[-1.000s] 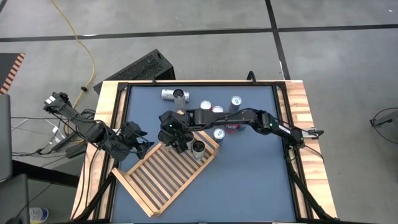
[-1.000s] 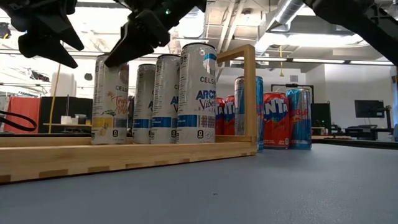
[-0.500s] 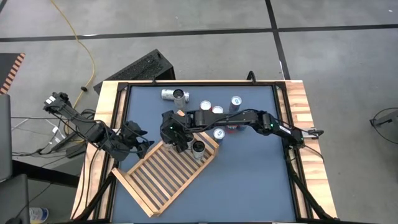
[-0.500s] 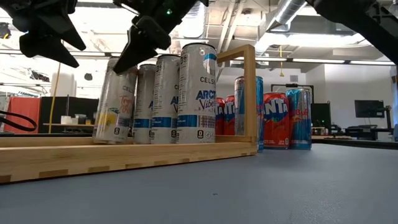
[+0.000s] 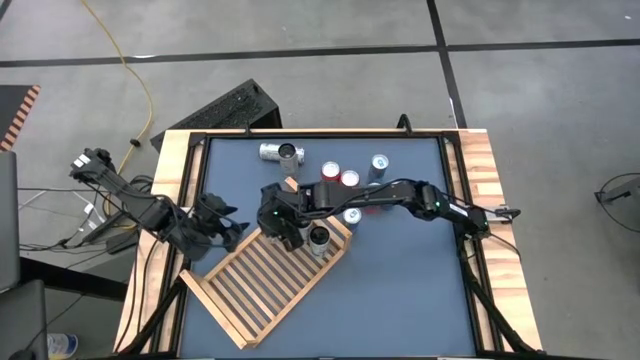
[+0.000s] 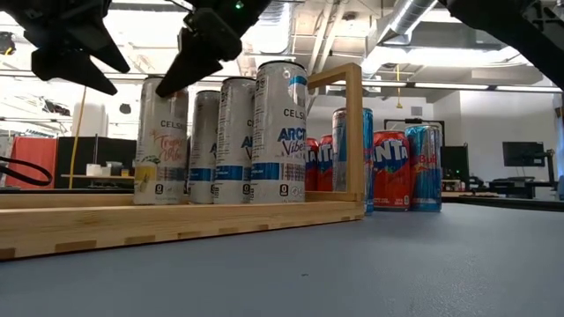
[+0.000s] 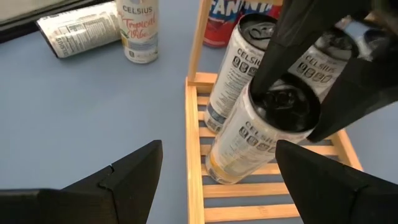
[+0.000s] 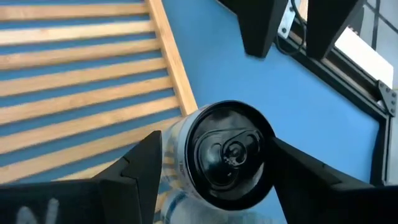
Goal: Place canned beverage on shelf
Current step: Put the top right white yellow soda can on the shelf
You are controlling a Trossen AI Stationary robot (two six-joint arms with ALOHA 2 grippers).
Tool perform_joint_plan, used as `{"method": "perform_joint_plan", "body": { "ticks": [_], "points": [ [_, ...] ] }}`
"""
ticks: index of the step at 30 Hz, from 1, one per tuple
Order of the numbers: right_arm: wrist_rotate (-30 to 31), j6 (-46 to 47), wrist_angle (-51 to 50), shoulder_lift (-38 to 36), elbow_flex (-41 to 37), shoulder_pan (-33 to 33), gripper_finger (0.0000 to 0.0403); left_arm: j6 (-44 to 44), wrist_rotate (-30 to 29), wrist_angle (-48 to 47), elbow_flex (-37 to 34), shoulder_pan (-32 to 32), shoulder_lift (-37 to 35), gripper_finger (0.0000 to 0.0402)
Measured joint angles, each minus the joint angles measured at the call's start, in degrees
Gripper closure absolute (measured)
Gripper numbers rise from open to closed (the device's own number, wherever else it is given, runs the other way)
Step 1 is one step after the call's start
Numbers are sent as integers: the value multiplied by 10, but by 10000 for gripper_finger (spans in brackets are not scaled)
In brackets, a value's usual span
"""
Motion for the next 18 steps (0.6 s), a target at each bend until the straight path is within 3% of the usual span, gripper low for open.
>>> {"method": "perform_joint_plan", "body": {
  "ticks": [13, 18],
  "points": [
    [-59, 15, 11, -36, -1, -4, 153, -41, 9, 10, 0, 0, 66, 101],
    [-60, 6, 30, -88, -1, -4, 154, -27, 23, 33, 0, 0, 92, 102]
  ]
}}
